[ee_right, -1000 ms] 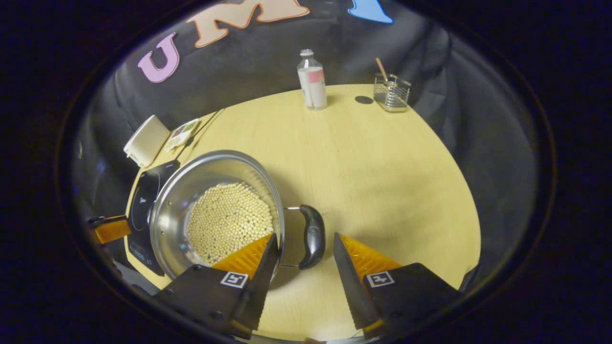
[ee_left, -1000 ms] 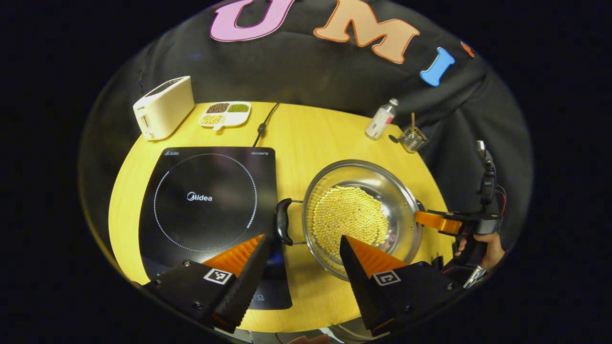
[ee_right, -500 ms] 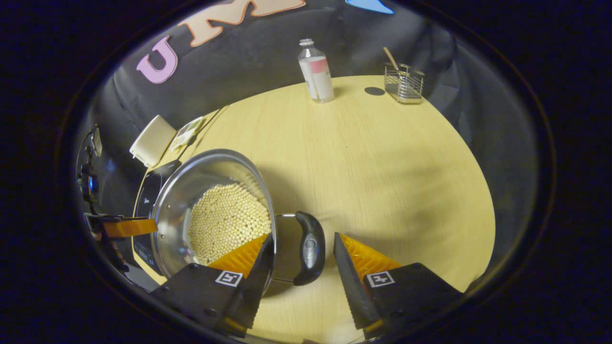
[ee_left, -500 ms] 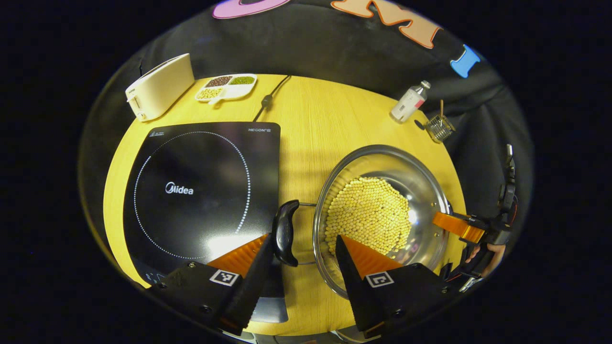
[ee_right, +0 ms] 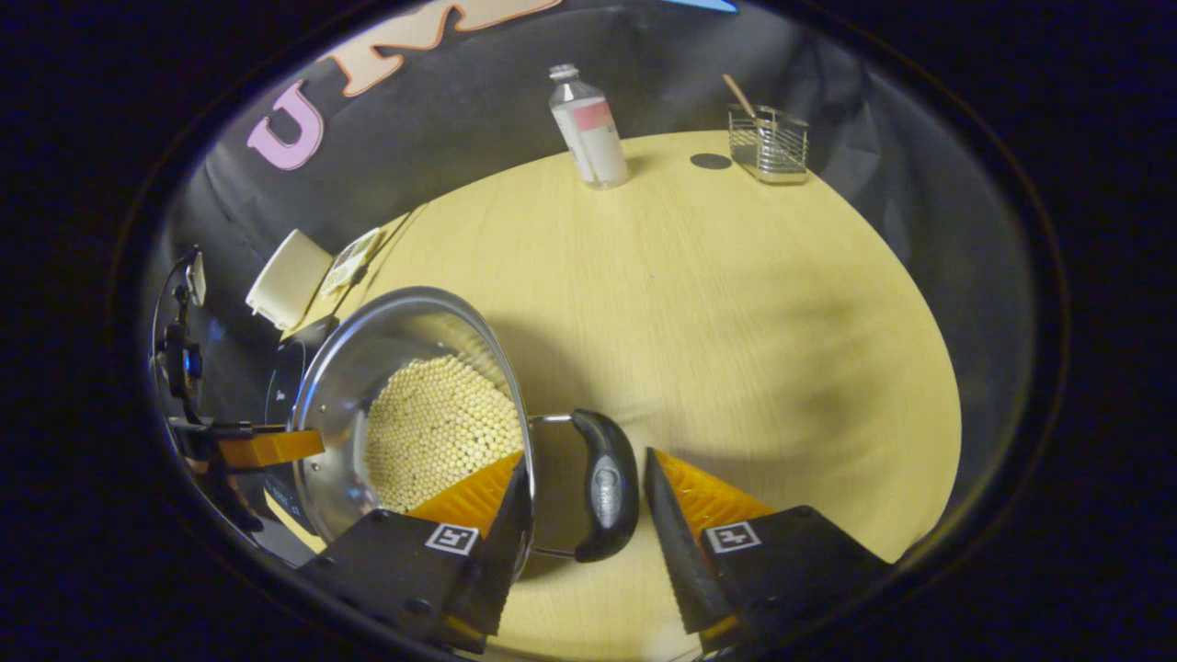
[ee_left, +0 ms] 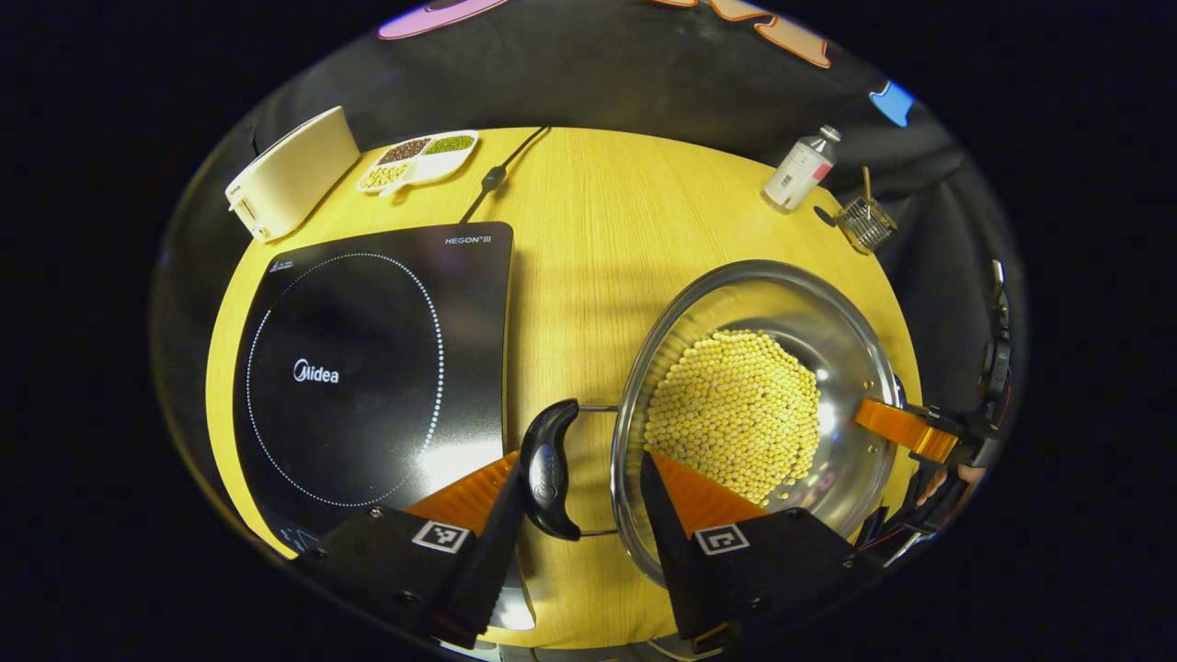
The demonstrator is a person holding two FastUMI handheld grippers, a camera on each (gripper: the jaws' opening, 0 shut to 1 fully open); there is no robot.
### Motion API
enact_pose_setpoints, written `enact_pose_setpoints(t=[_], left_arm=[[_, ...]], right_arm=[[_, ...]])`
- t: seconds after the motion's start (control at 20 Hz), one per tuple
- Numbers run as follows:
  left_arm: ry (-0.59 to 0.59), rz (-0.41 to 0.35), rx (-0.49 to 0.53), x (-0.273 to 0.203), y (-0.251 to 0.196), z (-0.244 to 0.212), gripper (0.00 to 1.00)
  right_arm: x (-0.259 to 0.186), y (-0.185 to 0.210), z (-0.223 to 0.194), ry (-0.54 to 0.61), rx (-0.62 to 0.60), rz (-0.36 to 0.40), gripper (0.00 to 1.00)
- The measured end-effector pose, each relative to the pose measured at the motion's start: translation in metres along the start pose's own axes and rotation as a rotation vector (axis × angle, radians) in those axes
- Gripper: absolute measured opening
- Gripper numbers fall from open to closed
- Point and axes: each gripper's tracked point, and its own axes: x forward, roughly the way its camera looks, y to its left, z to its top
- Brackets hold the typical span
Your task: First push the handle of the pot to place it horizontally, then grasp the pot with both hands and set it on the induction cooktop.
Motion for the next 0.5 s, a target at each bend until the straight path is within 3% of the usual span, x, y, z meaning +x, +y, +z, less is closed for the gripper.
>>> enact_pose_setpoints(t=[0.1, 0.15, 0.2, 0.4, 0.5], left_arm=[[0.003, 0.01, 0.003, 0.007, 0.001, 0.001, 0.72], [0.016, 0.011, 0.005, 0.003, 0.001, -0.001, 0.7], [0.006, 0.01, 0.011, 0.007, 0.001, 0.003, 0.67], [0.005, 0.0, 0.016, 0.01, 0.001, 0.004, 0.64], [0.01, 0.003, 0.028, 0.01, 0.0, 0.003, 0.62]], right_arm=[[-0.001, 0.003, 0.001, 0.003, -0.011, 0.002, 0.7], [0.003, 0.003, 0.001, 0.002, -0.017, -0.002, 0.6], [0.005, 0.003, -0.001, 0.006, -0.019, -0.004, 0.57], [0.011, 0.003, -0.005, 0.03, -0.009, -0.001, 0.63], [0.014, 0.003, -0.003, 0.021, -0.004, -0.009, 0.54]])
